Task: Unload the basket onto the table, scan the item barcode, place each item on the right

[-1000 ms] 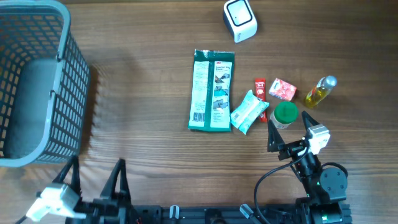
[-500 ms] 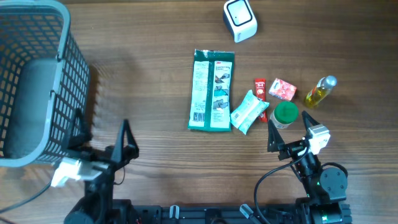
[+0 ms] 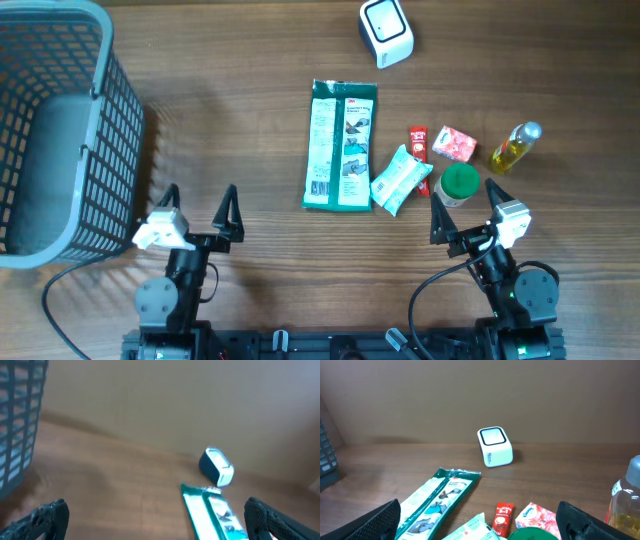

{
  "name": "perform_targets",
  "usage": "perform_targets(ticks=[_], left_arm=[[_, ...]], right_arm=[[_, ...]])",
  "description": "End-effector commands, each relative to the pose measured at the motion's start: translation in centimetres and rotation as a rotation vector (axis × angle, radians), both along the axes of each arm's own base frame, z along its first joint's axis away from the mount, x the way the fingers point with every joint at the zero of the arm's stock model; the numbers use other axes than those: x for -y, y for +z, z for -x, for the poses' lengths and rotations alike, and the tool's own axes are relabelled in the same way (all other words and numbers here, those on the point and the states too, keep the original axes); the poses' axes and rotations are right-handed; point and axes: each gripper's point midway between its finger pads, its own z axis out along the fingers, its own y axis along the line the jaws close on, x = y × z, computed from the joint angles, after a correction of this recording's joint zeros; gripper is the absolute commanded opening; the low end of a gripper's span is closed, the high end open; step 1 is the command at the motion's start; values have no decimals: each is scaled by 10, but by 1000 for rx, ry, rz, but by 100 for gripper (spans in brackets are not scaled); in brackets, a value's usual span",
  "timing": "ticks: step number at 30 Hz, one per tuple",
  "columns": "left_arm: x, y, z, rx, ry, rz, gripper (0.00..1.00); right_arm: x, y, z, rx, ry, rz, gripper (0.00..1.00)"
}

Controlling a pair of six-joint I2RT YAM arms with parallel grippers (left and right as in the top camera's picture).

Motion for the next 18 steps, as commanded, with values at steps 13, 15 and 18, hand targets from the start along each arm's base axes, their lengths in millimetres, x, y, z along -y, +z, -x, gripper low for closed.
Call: perform_targets(ticks=[13,15,18], left_arm=[[-2,-18,1,-57,6,-102,100],[-2,-18,1,-57,6,-102,100],[-2,-18,1,-57,6,-102,100]], right_arm=[[4,2,-1,7,-25,-18,100],[4,2,-1,7,-25,-18,100],[4,2,-1,7,-25,-18,100]])
